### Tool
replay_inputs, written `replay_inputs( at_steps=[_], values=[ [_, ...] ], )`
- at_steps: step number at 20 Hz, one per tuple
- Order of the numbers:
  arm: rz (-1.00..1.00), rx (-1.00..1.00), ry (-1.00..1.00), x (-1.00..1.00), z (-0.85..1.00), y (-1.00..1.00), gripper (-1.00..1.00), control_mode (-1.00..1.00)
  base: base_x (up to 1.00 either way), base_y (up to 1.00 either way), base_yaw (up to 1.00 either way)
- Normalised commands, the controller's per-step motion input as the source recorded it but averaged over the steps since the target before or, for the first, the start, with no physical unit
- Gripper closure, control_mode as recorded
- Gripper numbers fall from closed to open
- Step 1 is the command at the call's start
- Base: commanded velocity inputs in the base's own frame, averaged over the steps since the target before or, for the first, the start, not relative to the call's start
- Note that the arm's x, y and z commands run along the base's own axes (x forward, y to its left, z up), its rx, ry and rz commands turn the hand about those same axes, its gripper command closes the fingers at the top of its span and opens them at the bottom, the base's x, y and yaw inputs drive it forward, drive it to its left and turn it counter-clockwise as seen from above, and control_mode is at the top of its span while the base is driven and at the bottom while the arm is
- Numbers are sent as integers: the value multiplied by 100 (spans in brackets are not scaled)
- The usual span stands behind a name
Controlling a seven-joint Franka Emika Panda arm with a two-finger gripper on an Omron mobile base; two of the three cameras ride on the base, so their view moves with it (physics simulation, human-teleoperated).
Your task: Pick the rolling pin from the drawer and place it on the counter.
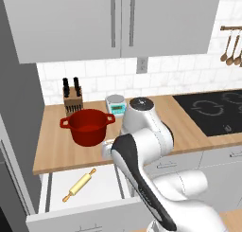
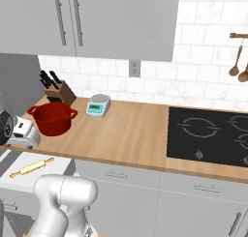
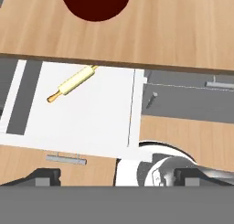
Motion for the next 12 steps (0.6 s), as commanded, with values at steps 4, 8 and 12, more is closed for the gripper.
replay_inputs(
  at_steps=[4, 8, 12],
  values=[
    [0, -1, 3, 14, -68, 81, -100, -100, 0, 0, 0],
    [0, 0, 20, 18, -68, 60, -100, -100, 0, 0, 0],
    [-2, 0, 14, 17, -74, 54, -100, -100, 0, 0, 0]
  ],
)
